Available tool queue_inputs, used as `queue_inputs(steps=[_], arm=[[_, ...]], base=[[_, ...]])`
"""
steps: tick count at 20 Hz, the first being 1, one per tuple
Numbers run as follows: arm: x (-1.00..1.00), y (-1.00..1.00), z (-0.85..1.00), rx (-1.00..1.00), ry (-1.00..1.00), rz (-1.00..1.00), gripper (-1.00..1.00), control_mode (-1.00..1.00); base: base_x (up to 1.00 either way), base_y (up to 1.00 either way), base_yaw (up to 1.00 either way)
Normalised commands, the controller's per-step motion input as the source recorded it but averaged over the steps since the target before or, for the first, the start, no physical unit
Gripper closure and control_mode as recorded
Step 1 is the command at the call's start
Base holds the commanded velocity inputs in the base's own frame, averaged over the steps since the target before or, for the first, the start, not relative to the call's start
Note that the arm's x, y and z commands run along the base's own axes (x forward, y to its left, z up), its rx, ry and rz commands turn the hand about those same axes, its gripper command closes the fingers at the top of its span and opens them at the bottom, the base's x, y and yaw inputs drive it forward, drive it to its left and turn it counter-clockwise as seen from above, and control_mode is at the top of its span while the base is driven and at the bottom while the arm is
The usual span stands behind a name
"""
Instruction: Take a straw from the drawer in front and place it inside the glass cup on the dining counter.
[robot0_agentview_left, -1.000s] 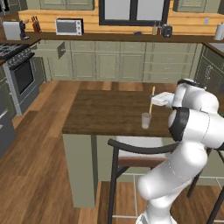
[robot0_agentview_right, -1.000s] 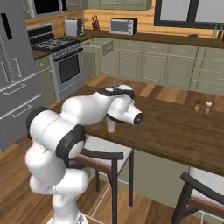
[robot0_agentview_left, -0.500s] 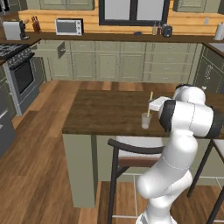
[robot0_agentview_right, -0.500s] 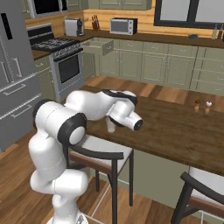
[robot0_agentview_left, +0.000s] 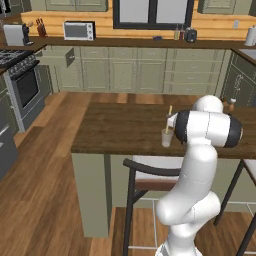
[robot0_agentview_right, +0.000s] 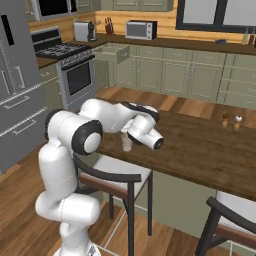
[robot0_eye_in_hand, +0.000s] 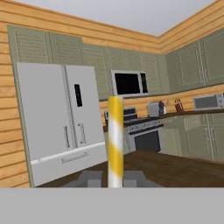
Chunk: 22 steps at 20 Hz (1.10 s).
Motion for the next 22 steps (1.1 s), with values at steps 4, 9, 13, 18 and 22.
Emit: queue_inputs(steps=[4, 9, 13, 18, 22], arm=[[0.39, 0.00, 0.00, 0.00, 0.00, 0.00, 1.00, -1.00], [0.32, 0.00, -0.17, -0.03, 0.00, 0.00, 1.00, -1.00], [0.04, 0.00, -0.27, -0.06, 0.00, 0.00, 1.00, -1.00], [-0.30, 0.00, -0.21, -0.06, 0.00, 0.00, 1.00, -1.00], [-0.30, 0.00, -0.16, -0.03, 0.00, 0.00, 1.00, -1.00]], base=[[0.00, 0.00, 0.00], [0.00, 0.00, 0.00], [0.00, 0.00, 0.00], [0.00, 0.00, 0.00], [0.00, 0.00, 0.00]])
